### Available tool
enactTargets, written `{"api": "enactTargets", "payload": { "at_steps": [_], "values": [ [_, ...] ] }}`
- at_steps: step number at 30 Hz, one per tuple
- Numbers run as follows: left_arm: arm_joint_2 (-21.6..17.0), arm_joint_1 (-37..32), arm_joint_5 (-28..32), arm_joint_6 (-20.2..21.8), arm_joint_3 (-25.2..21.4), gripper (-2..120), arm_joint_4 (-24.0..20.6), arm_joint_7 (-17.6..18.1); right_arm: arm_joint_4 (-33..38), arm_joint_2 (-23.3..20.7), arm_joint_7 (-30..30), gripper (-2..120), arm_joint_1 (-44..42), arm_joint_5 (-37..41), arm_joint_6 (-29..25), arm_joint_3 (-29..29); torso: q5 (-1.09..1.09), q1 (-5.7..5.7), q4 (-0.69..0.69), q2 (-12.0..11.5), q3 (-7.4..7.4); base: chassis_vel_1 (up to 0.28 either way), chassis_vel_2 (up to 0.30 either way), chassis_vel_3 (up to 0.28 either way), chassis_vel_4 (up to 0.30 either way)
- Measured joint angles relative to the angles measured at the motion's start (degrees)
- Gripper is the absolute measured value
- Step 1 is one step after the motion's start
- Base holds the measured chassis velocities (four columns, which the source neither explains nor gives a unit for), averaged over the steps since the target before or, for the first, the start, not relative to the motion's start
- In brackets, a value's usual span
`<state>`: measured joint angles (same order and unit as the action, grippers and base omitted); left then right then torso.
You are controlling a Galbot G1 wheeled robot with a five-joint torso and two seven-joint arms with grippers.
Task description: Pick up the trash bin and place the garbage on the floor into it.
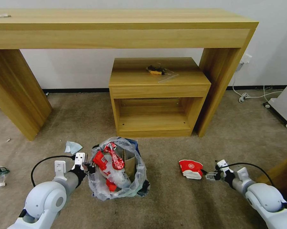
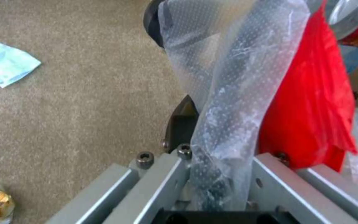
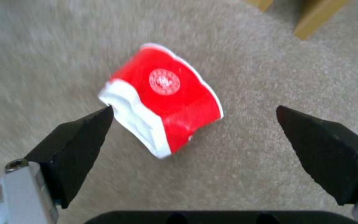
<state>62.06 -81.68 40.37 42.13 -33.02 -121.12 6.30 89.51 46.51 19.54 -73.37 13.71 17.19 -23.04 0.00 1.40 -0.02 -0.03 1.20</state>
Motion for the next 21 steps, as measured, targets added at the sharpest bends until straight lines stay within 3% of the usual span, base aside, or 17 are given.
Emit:
{"api": "enactTargets", "payload": {
  "at_steps": [11, 21],
  "values": [
    [0.4, 0.3, 0.1, 0.0, -0.3, 0, 0.7, 0.1, -5.8, -2.8, 4.1, 100, 9.3, -3.3, 1.3, 13.4, -0.01, 0.00, 0.00, 0.0, 0.00, 0.000, 0.000, 0.000, 0.000],
    [0.5, 0.7, 0.4, 0.0, -0.4, 0, 1.2, 0.2, -11.9, -0.3, 4.3, 100, 15.9, -4.1, 2.1, 19.7, -0.01, 0.00, 0.00, 0.0, 0.00, 0.000, 0.000, 0.000, 0.000]
  ]
}}
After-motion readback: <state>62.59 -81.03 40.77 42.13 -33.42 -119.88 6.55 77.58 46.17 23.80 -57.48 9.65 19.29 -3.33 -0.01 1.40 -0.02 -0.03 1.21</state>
